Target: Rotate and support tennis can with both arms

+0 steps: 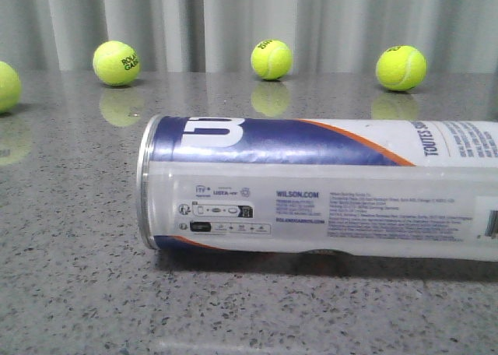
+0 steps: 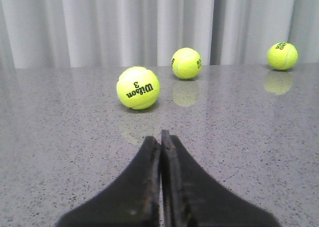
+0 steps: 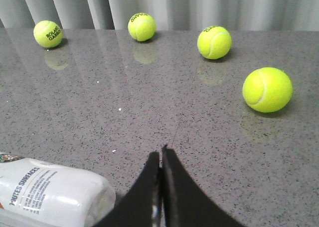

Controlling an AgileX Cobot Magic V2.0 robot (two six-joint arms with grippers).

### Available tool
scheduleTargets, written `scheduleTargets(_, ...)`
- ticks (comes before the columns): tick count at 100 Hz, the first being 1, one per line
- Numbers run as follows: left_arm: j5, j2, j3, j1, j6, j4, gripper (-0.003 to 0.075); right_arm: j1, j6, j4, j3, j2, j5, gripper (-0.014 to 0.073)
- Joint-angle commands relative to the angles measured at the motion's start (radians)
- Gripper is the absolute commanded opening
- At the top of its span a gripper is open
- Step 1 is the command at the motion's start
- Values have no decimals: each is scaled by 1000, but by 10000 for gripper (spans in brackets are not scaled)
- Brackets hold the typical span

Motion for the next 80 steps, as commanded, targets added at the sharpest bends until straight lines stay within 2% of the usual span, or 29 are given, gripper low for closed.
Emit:
scheduleTargets(1,-78,-40,-55,2,-2,-5,-21,-5,1,-43,-2,-32,-86,-56)
scheduleTargets(20,-39,-34,-143,2,-25,-79,-21,-5,1,-50,14,-65,-87,-56)
scheduleTargets(37,167,33,-270,2,-25,-102,-21,-5,1,-50,14,-65,-89,-56)
scheduleTargets(58,335,214,-430,2,-25,-99,-13,-5,1,-50,14,-65,-89,-56)
scheduleTargets(68,399,314,-498,2,-25,-107,90,-5,1,-50,14,-65,-89,-56)
scheduleTargets(80,432,432,-555,2,6,-120,336,-5,1,-50,14,-65,-89,-56)
